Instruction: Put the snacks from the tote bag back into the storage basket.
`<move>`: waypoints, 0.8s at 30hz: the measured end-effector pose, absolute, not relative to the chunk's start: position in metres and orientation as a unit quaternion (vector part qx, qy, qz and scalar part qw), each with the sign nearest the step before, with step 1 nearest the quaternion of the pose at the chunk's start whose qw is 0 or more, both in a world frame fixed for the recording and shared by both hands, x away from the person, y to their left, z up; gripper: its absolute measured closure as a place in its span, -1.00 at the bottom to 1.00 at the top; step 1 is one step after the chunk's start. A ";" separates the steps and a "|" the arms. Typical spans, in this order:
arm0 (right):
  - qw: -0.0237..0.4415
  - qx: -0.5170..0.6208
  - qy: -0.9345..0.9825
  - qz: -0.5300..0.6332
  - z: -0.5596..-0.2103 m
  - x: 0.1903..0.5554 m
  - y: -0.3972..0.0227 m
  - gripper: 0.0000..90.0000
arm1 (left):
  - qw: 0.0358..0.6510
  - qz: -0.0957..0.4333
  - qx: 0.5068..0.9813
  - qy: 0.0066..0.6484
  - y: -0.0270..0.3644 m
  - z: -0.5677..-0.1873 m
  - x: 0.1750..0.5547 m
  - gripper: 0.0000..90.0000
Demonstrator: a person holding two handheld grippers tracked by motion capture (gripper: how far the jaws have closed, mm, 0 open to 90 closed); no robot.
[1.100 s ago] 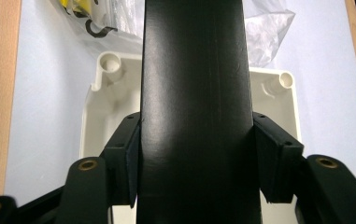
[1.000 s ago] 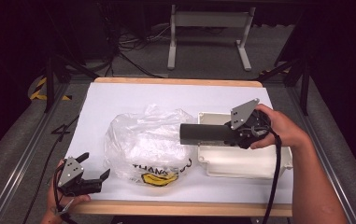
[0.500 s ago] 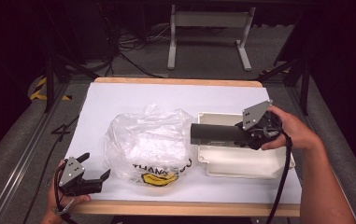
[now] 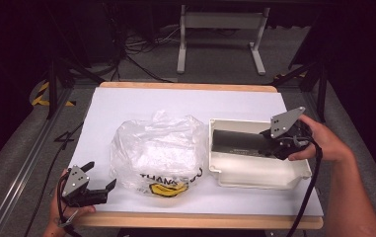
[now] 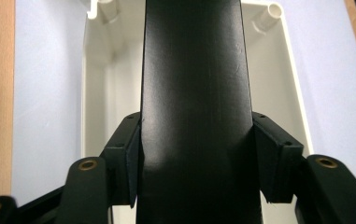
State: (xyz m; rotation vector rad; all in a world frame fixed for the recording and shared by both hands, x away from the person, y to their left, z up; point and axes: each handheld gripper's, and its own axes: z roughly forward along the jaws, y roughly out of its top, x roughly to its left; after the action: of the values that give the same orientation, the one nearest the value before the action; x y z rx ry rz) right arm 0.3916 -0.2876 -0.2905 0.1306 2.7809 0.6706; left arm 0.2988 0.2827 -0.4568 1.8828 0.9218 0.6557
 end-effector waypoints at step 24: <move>0.108 0.059 0.974 0.188 -0.324 0.406 -0.297 -0.05 | 0.460 0.264 0.761 0.373 0.283 -0.456 0.298 -0.87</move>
State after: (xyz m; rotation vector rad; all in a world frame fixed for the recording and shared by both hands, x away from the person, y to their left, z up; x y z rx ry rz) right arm 0.4055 -0.2968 -0.3235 0.1735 2.8678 0.5531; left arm 0.2976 0.2833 -0.4561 1.8734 0.9178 0.6488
